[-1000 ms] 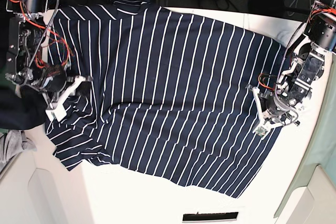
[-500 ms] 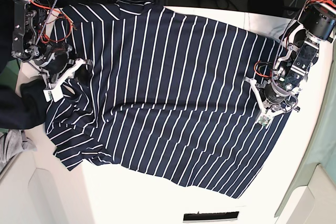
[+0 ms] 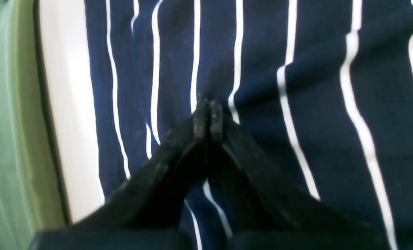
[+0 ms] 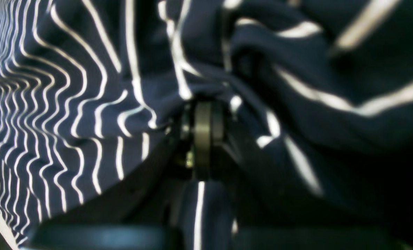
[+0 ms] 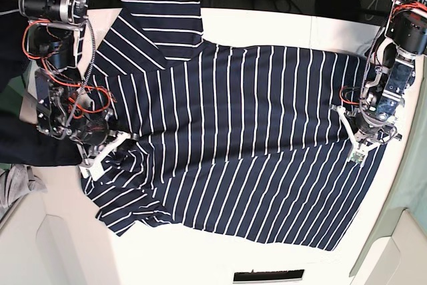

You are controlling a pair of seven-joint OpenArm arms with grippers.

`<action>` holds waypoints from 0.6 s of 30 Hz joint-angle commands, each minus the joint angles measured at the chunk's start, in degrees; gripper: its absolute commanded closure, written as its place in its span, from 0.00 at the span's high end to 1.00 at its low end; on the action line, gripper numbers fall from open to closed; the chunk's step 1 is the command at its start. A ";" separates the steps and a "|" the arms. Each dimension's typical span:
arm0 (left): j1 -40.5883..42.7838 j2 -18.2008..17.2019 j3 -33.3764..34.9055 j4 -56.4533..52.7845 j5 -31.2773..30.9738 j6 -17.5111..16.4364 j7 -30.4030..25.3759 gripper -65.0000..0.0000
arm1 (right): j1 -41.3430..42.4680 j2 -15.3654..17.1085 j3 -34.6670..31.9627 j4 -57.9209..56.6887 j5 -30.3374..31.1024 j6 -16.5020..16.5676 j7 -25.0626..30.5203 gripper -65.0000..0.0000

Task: Layout the t-shirt on the table in an organized manner, then fold the t-shirt properly
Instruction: 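Pull the shirt sides apart with both grippers to straighten it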

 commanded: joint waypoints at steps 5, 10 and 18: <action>-2.16 -1.20 -5.03 0.22 0.48 0.42 2.75 0.00 | 3.67 -2.62 -3.54 0.63 -0.44 0.17 0.85 0.00; -2.10 -1.44 -5.07 0.22 2.40 0.44 2.99 0.00 | 3.80 -2.69 -6.43 0.94 -0.52 -0.72 0.66 0.00; -1.42 -1.99 -5.09 3.80 3.21 3.74 3.21 0.00 | 1.99 1.60 -6.36 8.41 4.11 -0.09 -3.19 0.00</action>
